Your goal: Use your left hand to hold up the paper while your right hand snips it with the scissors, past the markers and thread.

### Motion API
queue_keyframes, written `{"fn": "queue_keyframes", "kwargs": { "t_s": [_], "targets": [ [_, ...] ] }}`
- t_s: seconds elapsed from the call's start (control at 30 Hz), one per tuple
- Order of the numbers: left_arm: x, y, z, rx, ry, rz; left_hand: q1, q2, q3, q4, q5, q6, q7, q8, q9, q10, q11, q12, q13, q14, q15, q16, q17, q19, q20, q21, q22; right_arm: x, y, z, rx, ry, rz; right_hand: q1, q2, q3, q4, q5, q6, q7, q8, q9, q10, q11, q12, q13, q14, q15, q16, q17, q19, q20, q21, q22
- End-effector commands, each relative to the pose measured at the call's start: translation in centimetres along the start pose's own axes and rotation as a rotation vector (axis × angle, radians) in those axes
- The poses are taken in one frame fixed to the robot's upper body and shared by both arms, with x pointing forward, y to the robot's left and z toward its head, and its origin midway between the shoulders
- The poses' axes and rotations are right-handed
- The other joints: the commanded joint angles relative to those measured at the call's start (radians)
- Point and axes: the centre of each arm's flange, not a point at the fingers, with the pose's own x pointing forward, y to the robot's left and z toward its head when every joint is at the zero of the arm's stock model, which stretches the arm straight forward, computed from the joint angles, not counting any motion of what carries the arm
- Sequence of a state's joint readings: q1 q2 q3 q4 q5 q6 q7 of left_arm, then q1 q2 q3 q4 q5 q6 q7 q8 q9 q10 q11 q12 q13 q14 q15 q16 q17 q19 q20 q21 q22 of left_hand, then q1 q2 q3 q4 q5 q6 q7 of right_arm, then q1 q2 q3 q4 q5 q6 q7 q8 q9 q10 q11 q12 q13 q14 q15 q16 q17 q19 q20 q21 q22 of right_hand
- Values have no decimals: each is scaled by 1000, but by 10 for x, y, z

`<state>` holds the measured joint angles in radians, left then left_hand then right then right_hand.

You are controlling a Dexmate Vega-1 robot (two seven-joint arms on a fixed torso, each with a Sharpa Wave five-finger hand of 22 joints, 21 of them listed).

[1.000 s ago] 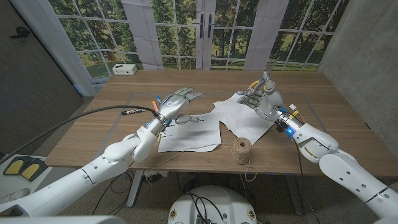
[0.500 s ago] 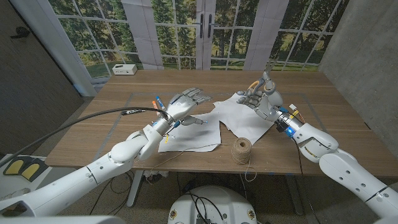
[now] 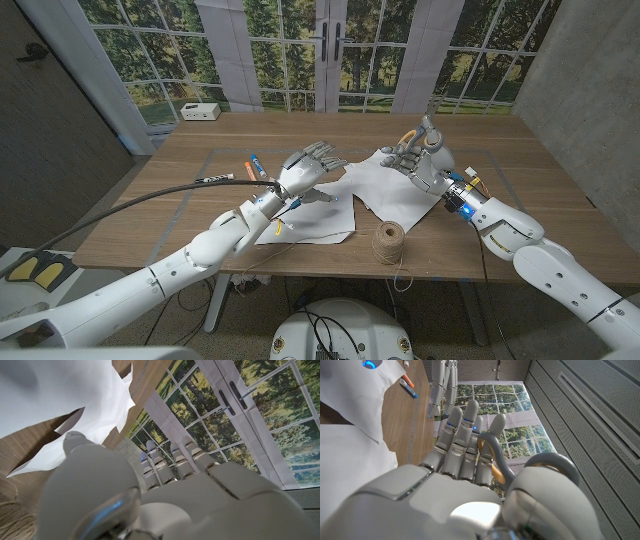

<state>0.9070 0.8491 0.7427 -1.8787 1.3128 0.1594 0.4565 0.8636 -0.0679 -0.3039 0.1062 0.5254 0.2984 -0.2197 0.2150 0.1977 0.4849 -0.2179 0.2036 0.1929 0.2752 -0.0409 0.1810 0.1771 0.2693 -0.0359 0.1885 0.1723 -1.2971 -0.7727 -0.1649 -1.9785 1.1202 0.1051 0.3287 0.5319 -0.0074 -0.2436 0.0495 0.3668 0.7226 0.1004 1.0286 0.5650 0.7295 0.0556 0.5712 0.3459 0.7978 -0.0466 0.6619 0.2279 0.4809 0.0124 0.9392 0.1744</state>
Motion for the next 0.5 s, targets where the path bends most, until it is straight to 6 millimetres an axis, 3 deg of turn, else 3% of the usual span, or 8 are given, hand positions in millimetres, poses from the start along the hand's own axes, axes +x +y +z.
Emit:
{"fn": "queue_keyframes", "kwargs": {
  "t_s": [0.03, 0.5],
  "targets": [
    [5, -4, 13, 107, -8, 23, 11, 1, -2, 0, 5, 12, 0, 5, 3, 11, 3, 6, 4, -1, -161, 6, 2, -1, 3, 3, 3, 2, 0, 0, 0, 8, 5, -1, 9, -3, -8, 2, -52, 47, 9, -1, 75, -5, -5, 3, -41, -100, -2, -1, 9, 0, -2, 5],
    [17, -14, 21, 108, -46, 24, 9, 2, -5, 2, 12, 39, 1, 11, 3, 29, 4, 12, 5, 11, -166, 10, 2, 9, -3, 7, 4, 2, 2, 3, -12, 6, 10, 4, 15, 0, -14, 0, -55, 46, 14, 0, 73, -7, -11, 2, -44, -102, -3, -1, 11, 2, -13, 5]
  ]
}}
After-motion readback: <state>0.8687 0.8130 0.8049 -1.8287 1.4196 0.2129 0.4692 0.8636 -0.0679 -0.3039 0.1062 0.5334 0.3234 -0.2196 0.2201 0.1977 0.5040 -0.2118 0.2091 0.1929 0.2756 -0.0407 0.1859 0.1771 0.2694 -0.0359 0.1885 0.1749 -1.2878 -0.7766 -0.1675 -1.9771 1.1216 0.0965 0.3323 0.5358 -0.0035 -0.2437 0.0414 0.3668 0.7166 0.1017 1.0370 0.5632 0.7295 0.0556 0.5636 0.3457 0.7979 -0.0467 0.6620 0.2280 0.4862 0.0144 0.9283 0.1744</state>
